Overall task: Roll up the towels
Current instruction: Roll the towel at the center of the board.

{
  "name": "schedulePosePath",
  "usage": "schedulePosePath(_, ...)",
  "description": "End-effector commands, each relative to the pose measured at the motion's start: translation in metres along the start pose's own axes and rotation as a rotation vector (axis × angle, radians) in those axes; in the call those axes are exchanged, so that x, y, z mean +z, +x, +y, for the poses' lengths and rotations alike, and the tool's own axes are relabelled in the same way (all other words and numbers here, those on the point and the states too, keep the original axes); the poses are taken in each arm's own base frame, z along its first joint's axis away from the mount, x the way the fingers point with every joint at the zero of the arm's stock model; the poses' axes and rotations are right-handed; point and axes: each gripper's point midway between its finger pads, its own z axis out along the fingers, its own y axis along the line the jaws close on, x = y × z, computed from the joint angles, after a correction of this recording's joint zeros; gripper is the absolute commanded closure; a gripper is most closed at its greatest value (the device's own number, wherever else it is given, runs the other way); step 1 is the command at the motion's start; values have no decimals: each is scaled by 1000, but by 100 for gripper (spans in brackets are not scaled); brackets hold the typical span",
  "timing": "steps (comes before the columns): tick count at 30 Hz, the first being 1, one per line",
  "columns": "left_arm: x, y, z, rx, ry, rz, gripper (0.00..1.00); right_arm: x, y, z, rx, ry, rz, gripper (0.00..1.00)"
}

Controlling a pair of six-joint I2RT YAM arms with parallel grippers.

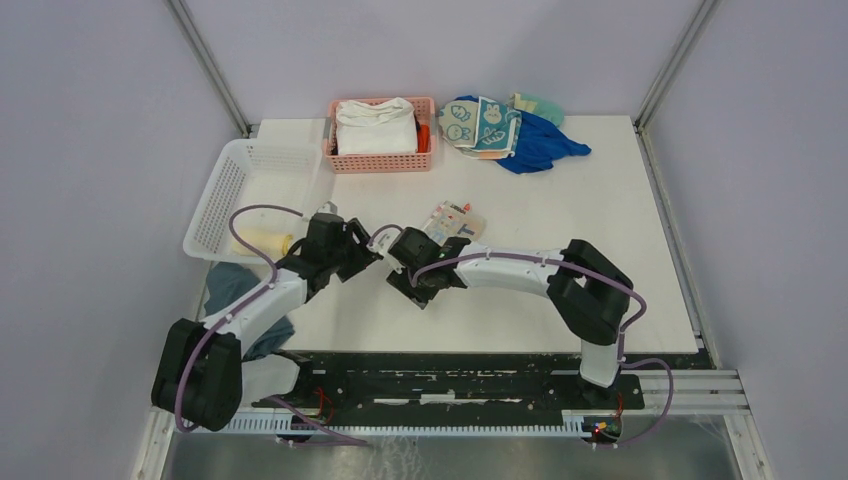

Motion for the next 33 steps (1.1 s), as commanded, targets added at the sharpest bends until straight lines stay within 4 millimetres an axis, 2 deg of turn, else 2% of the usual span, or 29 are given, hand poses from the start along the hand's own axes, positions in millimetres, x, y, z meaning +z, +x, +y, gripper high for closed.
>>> schedulePosePath(1, -10, -9, 11, -105, -12, -60, 23, 3, -4, -7, 1, 71, 15, 46)
schedulePosePath(4, -12, -10, 22, -175, 6, -78, 10, 2, -2, -12, -2, 96, 19, 46)
schedulePosePath(6, -14, -12, 26, -220, 33, -89, 8, 0, -3, -12, -2, 97, 16, 46)
schedulePosePath(11, -16, -11, 33, -258, 16, -85, 8, -4, -6, -12, -6, 95, 14, 46)
schedulePosePath(17, -7, 2, 35, -264, -9, -2, 10, 10, 6, -7, -6, 74, 68, 50)
schedulePosePath(21, 1, 12, 39, -274, -26, 51, 12, 27, 24, -9, -10, 86, 146, 53)
schedulePosePath(25, 7, 24, 35, -277, -18, 102, 13, 41, 48, -13, -17, 117, 226, 56)
schedulePosePath(29, 10, 34, 31, -287, -19, 122, 14, 46, 60, -9, -19, 86, 264, 69)
schedulePosePath(33, 11, 41, 27, -312, -23, 137, 14, 38, 44, 1, 21, 1, 190, 85)
